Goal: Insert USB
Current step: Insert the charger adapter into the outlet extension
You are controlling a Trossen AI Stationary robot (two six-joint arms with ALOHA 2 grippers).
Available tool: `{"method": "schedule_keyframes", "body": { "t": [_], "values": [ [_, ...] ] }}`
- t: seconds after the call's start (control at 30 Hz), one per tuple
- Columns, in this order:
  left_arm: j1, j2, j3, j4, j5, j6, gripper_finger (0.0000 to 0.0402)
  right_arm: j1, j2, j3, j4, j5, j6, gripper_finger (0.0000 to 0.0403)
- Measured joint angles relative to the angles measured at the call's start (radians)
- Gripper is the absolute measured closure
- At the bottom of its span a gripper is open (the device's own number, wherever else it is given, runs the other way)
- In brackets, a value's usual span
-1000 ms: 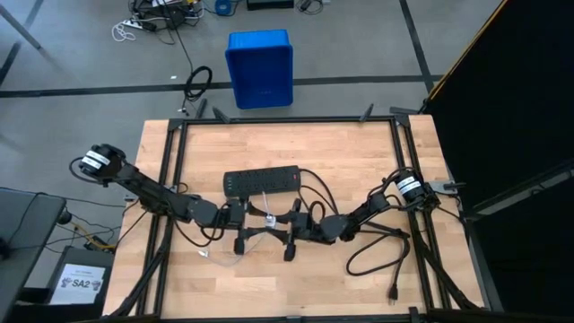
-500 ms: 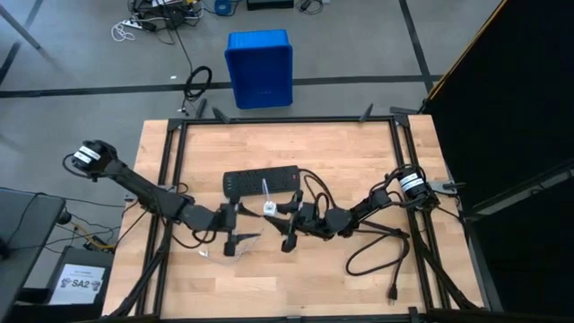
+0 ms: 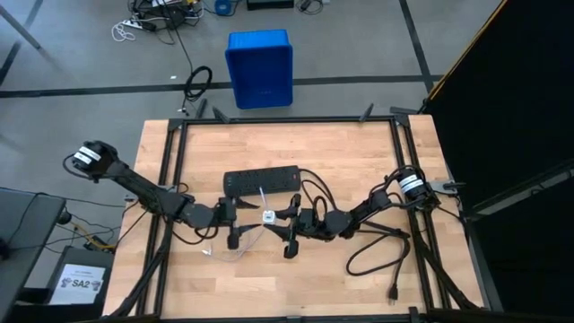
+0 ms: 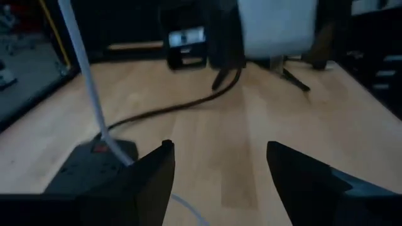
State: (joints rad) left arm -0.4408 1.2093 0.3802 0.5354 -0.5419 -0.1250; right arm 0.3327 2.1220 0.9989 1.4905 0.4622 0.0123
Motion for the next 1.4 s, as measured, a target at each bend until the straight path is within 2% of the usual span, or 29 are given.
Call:
{"method": "schedule_keyframes", "body": {
  "t": [0.17, 0.3, 0.47, 0.7, 0.87, 1.03, 1.27, 1.4],
  "values": [
    [0.042, 0.048, -0.026, 0.076, -0.005, -0.008, 0.0165, -0.034, 0.0, 0.019, -0.016, -0.053, -0.021, 0.0292],
    [0.051, 0.067, -0.027, 0.101, 0.007, 0.011, 0.0165, -0.087, 0.002, 0.032, -0.07, -0.123, 0.03, 0.0292],
    [0.05, 0.067, -0.027, 0.135, 0.035, 0.022, 0.0165, -0.133, 0.002, 0.042, -0.107, -0.266, 0.107, 0.0292],
    [0.051, 0.06, -0.027, 0.13, 0.043, 0.098, 0.0165, -0.167, 0.002, 0.045, -0.188, -0.533, 0.206, 0.0292],
    [0.049, 0.031, -0.026, 0.128, 0.143, 0.142, 0.0165, -0.166, 0.003, 0.044, -0.225, -0.643, 0.243, 0.0292],
    [0.048, 0.018, -0.026, 0.139, 0.192, 0.178, 0.0165, -0.175, 0.003, 0.044, -0.225, -0.749, 0.286, 0.0292],
    [0.048, 0.018, -0.026, 0.216, 0.352, 0.222, 0.0165, -0.173, 0.003, 0.044, -0.228, -0.836, 0.31, 0.0292],
    [0.048, 0.018, -0.026, 0.214, 0.398, 0.213, 0.0165, -0.174, 0.003, 0.044, -0.231, -0.854, 0.313, 0.0292]
  ]
}}
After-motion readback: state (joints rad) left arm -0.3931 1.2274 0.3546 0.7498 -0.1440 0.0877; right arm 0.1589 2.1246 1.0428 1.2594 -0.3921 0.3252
